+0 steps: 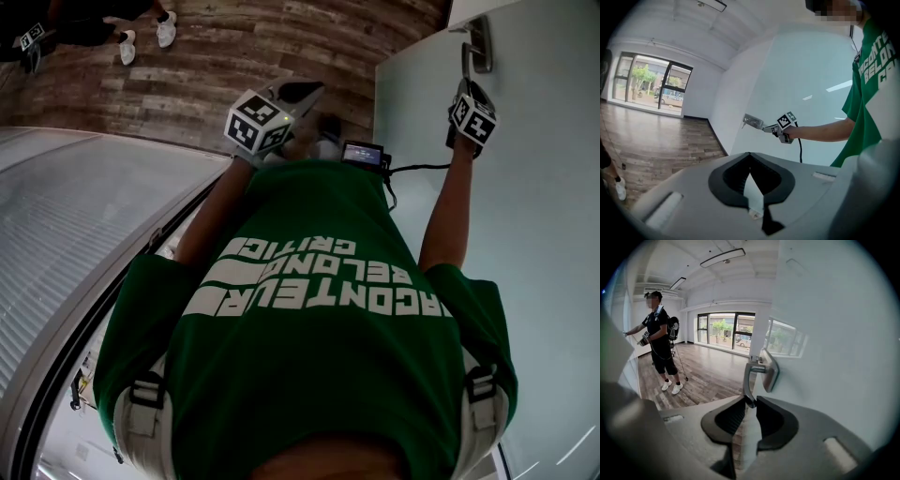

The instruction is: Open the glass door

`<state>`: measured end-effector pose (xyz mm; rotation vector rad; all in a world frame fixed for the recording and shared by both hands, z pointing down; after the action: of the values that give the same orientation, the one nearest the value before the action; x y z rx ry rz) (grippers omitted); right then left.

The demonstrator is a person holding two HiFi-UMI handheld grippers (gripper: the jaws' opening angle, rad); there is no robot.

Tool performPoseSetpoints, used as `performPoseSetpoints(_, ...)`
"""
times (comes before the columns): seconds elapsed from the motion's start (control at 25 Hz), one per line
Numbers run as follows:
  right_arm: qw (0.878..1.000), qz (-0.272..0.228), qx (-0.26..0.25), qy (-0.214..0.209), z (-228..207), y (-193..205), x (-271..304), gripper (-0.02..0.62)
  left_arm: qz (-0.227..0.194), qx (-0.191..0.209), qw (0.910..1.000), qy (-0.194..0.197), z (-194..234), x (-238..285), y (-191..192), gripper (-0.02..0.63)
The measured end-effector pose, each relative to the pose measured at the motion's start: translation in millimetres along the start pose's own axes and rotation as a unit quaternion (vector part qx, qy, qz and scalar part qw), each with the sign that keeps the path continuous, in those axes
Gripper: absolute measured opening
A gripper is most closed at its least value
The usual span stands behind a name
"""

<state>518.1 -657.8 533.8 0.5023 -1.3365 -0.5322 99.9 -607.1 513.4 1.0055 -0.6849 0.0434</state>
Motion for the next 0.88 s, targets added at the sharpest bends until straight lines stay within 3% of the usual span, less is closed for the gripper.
performPoseSetpoints(0.88, 0.996, -0.005, 0.078, 0.052, -101.1, 9.9, 15.1, 0.063, 0.015, 0.008, 0.9998, 0.013, 6.8, 38.5, -31.4, 0.012)
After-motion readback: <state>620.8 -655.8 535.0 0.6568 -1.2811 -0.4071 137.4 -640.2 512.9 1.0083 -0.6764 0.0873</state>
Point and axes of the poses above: the fingertips, and each gripper's own axes: x forward along the fingers, z to its left, y out of its underside, the point moved 9 cm from there along -x, backward along the fingers, and after that the axes turned 11 degrees about z, right-handed, at the moved point
